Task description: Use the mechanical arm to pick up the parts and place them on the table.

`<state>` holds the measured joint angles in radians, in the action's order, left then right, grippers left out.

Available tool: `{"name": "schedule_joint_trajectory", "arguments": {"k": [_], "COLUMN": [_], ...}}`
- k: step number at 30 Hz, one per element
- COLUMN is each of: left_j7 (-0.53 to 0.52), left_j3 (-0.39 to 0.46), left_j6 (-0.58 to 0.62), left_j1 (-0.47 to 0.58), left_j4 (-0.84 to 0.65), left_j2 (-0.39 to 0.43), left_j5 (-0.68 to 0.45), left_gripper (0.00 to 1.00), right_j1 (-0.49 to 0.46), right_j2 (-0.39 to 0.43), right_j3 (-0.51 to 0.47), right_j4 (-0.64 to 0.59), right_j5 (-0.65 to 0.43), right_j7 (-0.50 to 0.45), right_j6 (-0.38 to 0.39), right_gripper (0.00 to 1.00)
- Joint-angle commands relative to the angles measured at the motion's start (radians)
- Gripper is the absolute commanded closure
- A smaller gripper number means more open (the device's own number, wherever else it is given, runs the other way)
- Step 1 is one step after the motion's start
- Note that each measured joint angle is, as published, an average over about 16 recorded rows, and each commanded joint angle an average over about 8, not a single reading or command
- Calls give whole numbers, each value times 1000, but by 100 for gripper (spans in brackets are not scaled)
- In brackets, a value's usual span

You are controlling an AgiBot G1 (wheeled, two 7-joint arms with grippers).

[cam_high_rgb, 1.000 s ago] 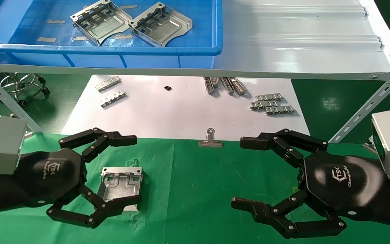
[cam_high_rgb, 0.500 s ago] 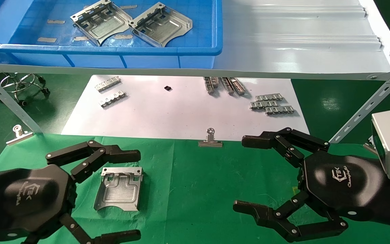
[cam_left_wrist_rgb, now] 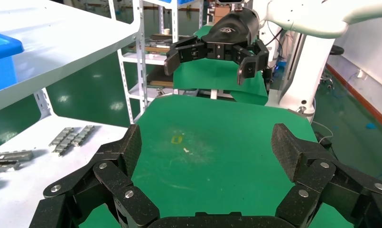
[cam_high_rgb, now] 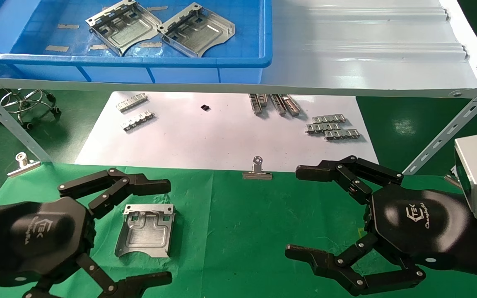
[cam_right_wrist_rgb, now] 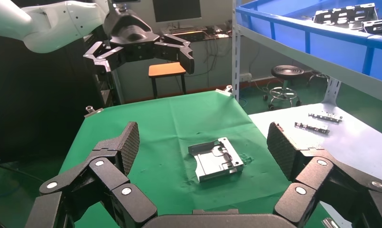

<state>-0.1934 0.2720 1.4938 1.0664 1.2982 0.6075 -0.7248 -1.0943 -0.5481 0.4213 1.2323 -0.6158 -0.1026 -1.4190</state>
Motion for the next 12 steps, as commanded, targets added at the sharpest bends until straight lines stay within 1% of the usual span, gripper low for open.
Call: {"name": "schedule_joint_trajectory", "arguments": {"k": [1, 12], "left_j7": [2, 5], "left_j3": [2, 6], "left_j6": [0, 1], "left_j1": [2, 6], "left_j4": [-3, -11], "left_j2": [1, 3], "left_j5": [-1, -4], "left_gripper": [0, 0], "right_j1": [0, 0], "right_j2": [0, 0], "right_j3": [0, 0], "right_j4": [0, 0], "right_j5": [0, 0], "right_j7": [0, 0], "right_j6": [0, 0], "right_gripper": [0, 0]}}
